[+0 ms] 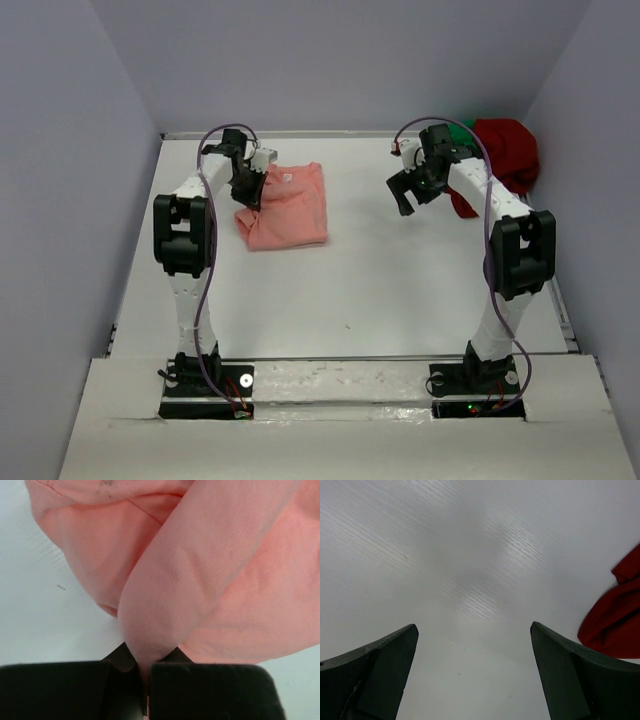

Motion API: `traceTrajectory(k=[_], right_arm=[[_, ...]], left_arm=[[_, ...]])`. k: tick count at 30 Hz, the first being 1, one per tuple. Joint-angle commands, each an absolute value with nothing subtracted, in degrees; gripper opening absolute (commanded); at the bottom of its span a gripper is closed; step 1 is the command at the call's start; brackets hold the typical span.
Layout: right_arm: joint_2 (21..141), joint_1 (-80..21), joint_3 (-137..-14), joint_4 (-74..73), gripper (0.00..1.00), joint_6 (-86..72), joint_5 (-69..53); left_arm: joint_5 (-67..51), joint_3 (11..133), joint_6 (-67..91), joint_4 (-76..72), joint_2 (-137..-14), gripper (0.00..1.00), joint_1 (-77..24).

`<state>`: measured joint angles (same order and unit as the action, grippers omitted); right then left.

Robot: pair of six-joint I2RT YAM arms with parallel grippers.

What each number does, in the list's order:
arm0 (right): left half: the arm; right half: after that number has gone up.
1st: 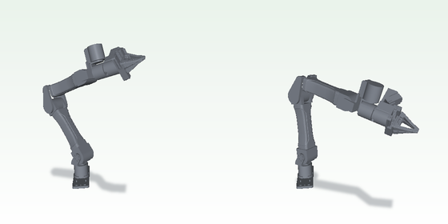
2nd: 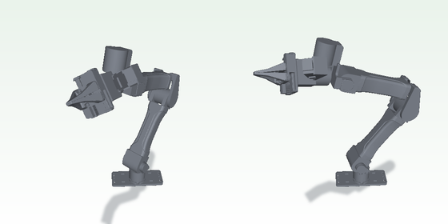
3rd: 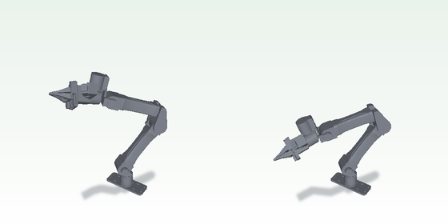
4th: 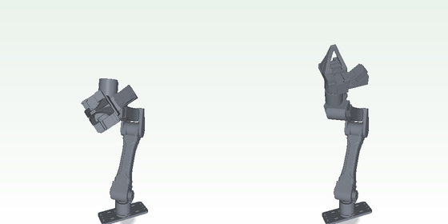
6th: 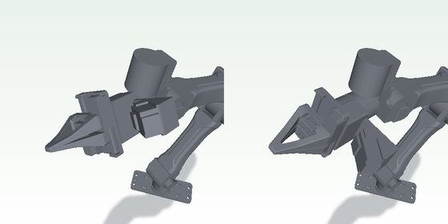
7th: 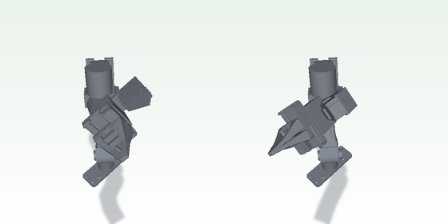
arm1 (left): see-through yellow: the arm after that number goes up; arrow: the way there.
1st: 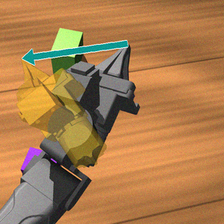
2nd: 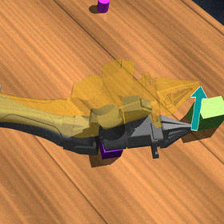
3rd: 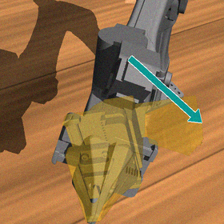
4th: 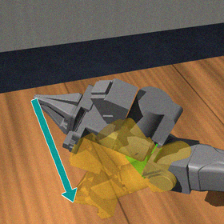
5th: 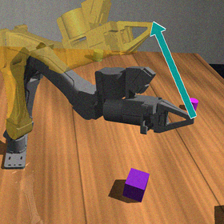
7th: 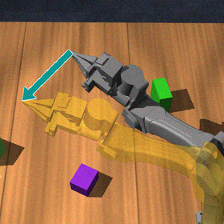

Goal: Fold and stack the t-shirts
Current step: Put the neatly folded tshirt into the corner of the board with the left arm

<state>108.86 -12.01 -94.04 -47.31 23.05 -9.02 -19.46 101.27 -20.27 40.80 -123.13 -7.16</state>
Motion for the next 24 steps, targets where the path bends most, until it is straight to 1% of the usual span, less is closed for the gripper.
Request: traceTrajectory(k=[1, 6, 13, 15, 24], right_arm=[[105.1, -11.7, -93.5, -45.7, 1.00, 23.9, -9.8], [104.9, -11.7, -92.5, -45.2, 1.00, 23.6, -9.9], [104.0, -11.7, -90.7, -44.4, 1.00, 23.6, -10.0], [103.8, -11.7, -90.1, -44.3, 1.00, 23.7, -10.0], [102.4, -11.7, -88.5, -43.2, 1.00, 23.6, -9.5]], left_arm=[[-14.2, 104.0, -22.5, 42.8, -121.2, 0.00, -5.7], [-10.4, 104.1, -23.5, 42.9, -121.0, 0.00, -4.0], [-7.4, 107.6, -24.3, 44.1, -120.9, 0.00, -0.4], [-6.9, 109.0, -24.8, 44.9, -121.0, 0.00, 2.0], [1.9, 114.0, -28.2, 45.4, -124.4, 0.00, 7.6]])
